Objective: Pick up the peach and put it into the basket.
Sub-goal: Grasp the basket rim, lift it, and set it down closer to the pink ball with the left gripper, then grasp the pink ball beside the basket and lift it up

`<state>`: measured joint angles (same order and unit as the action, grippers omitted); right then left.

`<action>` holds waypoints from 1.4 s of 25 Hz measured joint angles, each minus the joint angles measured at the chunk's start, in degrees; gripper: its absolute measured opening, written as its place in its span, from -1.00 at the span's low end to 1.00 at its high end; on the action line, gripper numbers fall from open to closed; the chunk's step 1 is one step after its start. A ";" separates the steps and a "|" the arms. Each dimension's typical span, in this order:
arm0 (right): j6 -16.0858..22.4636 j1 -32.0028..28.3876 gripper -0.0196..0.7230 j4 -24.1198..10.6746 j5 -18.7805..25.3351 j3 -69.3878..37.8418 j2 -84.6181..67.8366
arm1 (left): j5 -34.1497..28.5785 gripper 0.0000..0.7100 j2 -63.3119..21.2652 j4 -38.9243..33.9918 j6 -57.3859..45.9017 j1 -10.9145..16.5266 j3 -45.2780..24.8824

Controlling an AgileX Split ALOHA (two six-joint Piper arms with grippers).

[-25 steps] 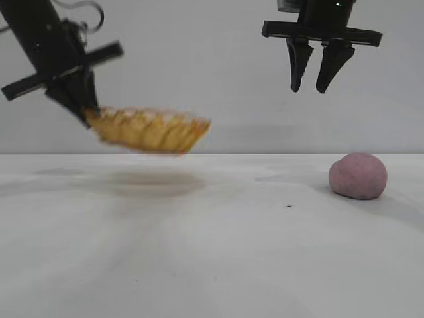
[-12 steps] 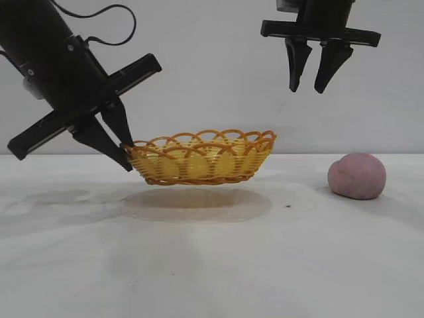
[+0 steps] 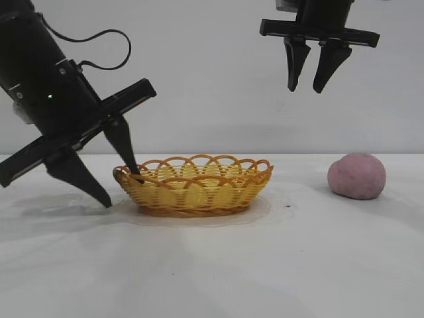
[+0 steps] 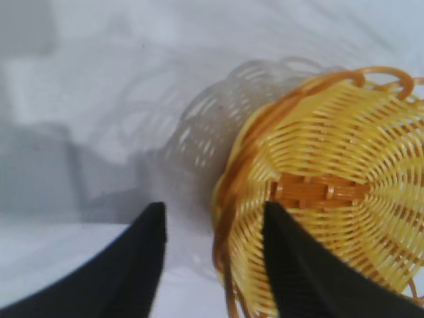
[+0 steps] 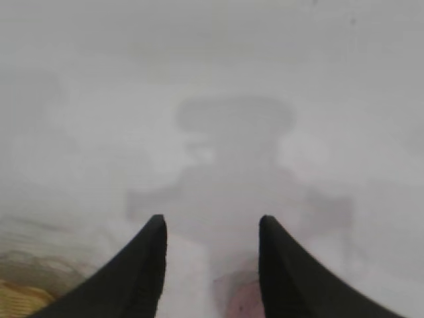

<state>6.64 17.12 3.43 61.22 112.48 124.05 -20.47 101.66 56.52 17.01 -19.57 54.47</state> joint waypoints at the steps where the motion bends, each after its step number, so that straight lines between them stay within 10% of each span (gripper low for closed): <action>1: 0.00 0.00 -0.08 0.00 0.00 0.00 0.00 | -0.28 0.29 -1.32 -1.51 0.00 0.87 -0.04; 8: 0.00 0.00 -0.08 0.66 -0.09 0.00 0.00 | -3.94 0.13 -5.69 -28.10 -1.70 12.53 0.25; 13: 0.00 0.00 -0.08 1.98 -0.45 0.00 0.00 | -9.97 0.05 -6.29 -56.12 -18.40 14.31 2.61; 21: -2.27 0.00 -0.08 2.45 0.72 0.00 0.00 | -14.57 -0.02 -31.47 -59.69 -22.66 11.90 -5.12; 35: -5.81 0.00 -0.08 2.67 1.61 0.00 0.00 | -41.17 -0.02 -88.95 -59.10 -21.34 10.82 -21.66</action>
<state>0.83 17.12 6.10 62.83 112.48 124.05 -61.64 12.70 -2.58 -4.33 -8.75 32.81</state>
